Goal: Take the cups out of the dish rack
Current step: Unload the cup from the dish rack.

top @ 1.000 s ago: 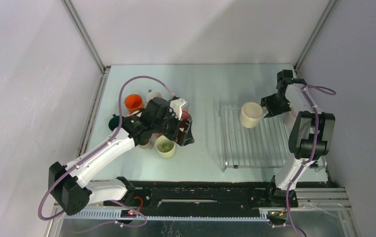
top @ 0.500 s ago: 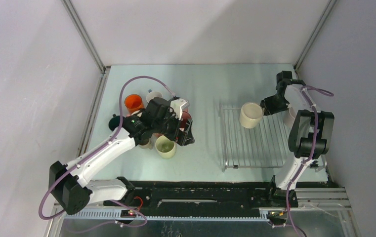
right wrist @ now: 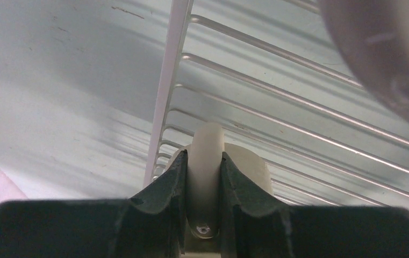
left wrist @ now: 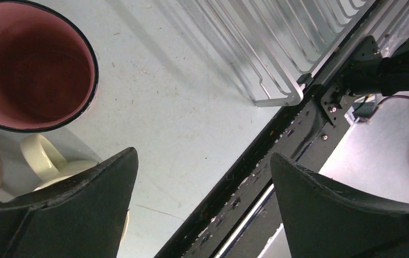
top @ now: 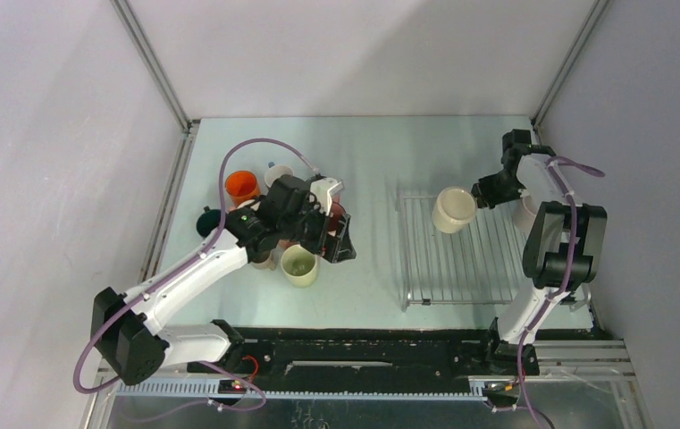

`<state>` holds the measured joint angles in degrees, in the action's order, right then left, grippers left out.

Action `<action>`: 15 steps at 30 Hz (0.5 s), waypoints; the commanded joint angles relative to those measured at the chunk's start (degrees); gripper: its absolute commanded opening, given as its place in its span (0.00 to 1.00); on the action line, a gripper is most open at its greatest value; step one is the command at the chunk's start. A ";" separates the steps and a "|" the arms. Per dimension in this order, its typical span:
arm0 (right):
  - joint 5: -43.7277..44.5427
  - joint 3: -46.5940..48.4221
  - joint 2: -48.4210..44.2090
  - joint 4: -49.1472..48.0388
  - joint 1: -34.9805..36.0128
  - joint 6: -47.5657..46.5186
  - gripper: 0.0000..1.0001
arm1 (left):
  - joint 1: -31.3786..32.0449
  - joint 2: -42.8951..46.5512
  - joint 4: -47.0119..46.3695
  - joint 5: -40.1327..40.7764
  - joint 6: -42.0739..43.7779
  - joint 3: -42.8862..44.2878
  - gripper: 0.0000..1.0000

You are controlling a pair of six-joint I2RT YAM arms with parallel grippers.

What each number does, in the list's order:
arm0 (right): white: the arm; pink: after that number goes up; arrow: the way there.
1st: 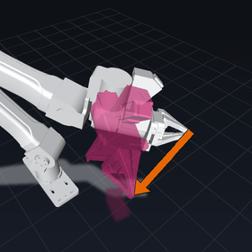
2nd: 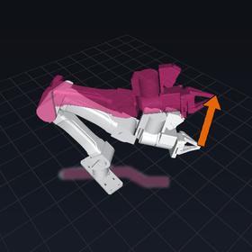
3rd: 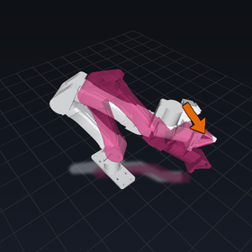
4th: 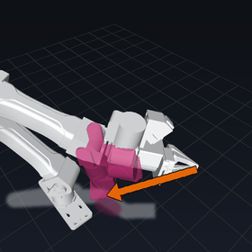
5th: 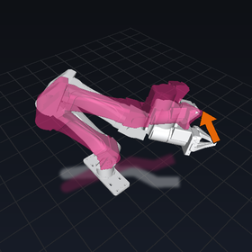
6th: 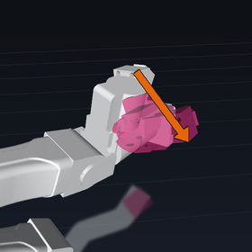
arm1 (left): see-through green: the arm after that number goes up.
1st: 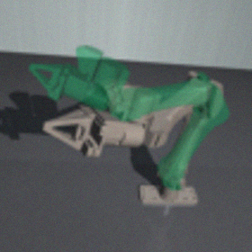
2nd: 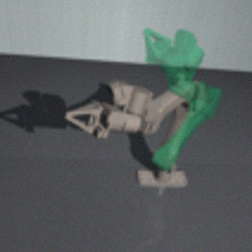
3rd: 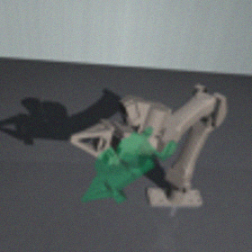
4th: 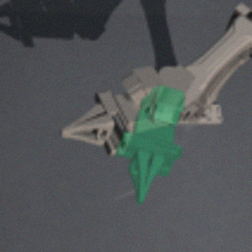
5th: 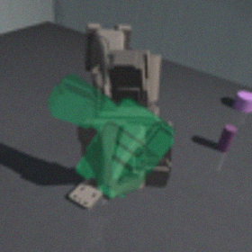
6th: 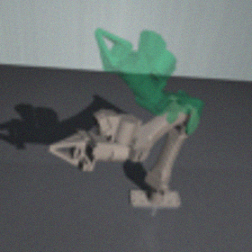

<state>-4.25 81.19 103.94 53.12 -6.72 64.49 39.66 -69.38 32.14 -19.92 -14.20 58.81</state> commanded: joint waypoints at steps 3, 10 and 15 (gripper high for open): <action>-0.98 -0.46 -5.72 0.16 -0.09 -2.00 0.00 | -0.33 0.87 -3.54 -1.76 -5.42 -0.69 1.00; -2.20 -0.76 -10.80 -0.20 0.03 -3.63 0.00 | -0.53 1.03 -6.12 -0.69 -9.65 1.09 1.00; -3.02 -0.73 -13.24 -0.74 -0.09 -4.38 0.00 | -1.46 0.62 -7.54 -1.24 -11.82 2.26 1.00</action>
<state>-4.84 79.88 95.53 53.36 -6.72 60.86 39.24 -69.38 27.73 -20.18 -23.07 58.81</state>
